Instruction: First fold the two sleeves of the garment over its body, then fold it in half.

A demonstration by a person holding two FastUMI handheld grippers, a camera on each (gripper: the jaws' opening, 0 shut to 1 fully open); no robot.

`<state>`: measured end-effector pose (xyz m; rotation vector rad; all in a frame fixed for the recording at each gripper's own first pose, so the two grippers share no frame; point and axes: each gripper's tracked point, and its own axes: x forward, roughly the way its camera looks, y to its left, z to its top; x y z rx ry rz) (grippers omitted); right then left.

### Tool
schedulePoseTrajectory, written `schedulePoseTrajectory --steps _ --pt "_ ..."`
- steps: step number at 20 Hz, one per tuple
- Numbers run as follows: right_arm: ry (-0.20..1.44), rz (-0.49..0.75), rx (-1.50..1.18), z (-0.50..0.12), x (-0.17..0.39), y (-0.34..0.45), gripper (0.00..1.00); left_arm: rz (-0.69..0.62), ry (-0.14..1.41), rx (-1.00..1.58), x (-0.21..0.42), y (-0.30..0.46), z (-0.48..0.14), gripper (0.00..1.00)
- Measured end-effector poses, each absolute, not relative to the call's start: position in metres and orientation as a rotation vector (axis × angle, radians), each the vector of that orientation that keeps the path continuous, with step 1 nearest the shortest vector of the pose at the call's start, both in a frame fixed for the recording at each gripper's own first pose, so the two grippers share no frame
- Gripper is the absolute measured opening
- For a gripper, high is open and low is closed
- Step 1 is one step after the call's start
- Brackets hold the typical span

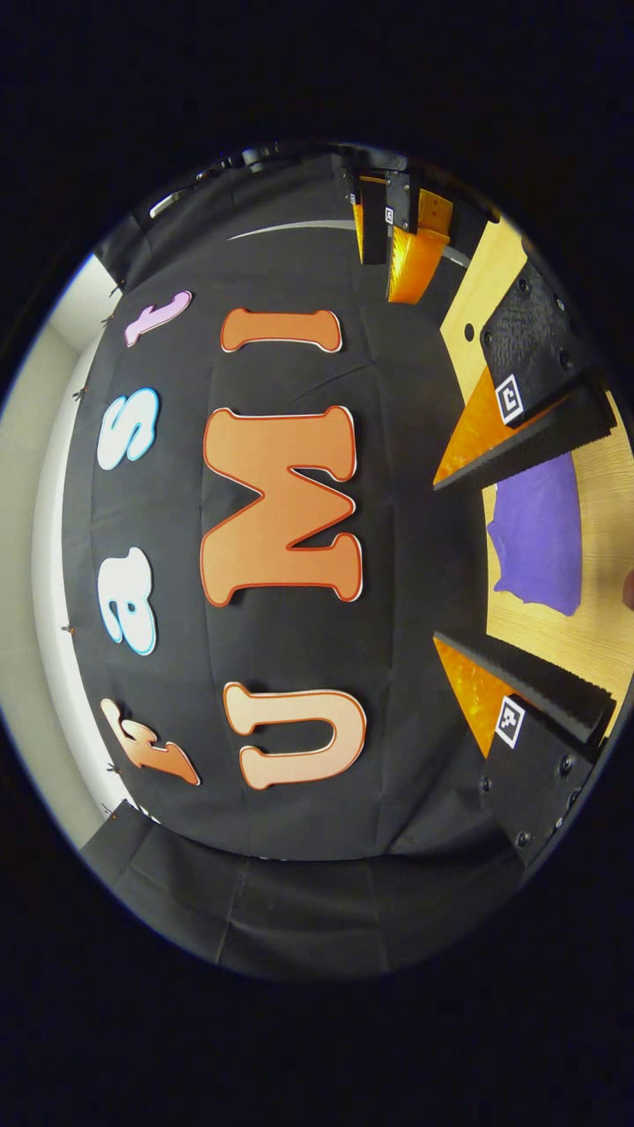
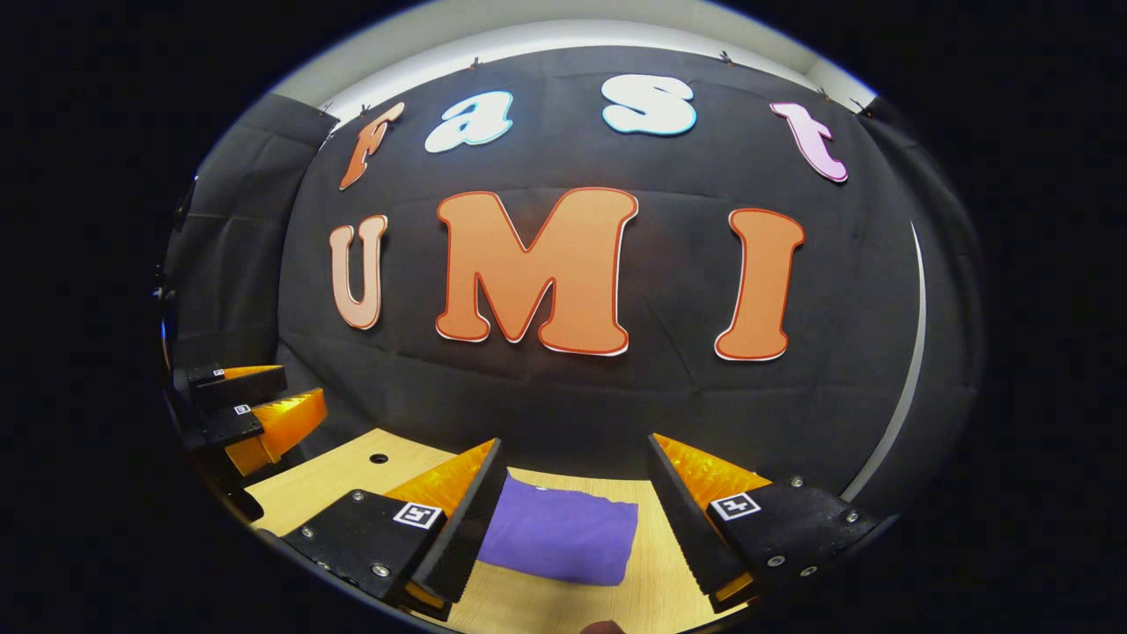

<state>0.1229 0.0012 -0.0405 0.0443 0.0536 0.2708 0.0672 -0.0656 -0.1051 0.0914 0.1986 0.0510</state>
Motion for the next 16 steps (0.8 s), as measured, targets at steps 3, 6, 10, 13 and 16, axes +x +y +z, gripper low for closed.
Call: schedulePoseTrajectory --steps 3,6,10,13,16 --pt "0.035 0.307 0.034 -0.041 0.124 0.005 0.95 0.071 0.189 0.073 0.068 -0.074 -0.107 0.98" --pt "0.017 0.335 0.023 -0.041 0.128 0.005 0.95 0.092 0.192 0.085 0.068 -0.081 -0.109 0.96" --pt "0.031 0.379 0.036 -0.050 0.127 0.003 0.95 0.117 0.203 0.064 0.065 -0.094 -0.113 0.96" --pt "0.039 0.405 0.042 -0.054 0.126 -0.001 0.95 0.143 0.219 0.064 0.057 -0.100 -0.115 0.96" --pt "0.020 0.411 0.031 -0.053 0.127 -0.002 0.95 0.155 0.238 0.101 0.046 -0.100 -0.117 0.96"
